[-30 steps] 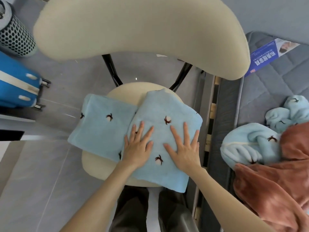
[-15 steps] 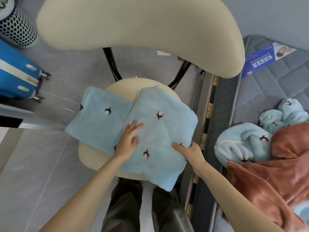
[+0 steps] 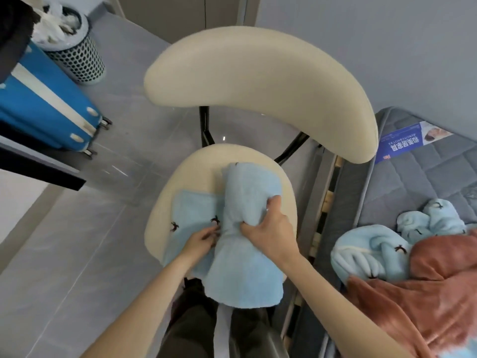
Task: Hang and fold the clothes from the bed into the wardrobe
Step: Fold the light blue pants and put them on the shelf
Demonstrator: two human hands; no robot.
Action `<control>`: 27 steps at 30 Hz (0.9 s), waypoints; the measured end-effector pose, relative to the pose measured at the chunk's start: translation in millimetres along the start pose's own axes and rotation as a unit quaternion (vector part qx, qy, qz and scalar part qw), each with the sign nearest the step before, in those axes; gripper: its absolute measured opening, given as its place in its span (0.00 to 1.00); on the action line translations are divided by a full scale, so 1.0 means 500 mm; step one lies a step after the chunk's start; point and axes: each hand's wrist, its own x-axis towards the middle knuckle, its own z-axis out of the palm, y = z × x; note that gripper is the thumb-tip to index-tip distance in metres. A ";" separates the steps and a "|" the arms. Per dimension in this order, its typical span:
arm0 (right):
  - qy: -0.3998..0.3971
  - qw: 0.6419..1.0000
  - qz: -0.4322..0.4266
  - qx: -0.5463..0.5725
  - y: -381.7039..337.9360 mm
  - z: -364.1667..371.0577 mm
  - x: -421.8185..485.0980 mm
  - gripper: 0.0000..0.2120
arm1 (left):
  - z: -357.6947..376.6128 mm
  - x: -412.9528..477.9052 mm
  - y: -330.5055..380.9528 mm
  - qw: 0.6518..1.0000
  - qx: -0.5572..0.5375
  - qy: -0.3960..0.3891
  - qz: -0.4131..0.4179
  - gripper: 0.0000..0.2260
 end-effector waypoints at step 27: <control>-0.025 0.981 -0.060 -0.185 0.122 0.263 0.102 0.28 | -0.069 0.095 -0.066 0.877 0.332 0.259 0.232 0.27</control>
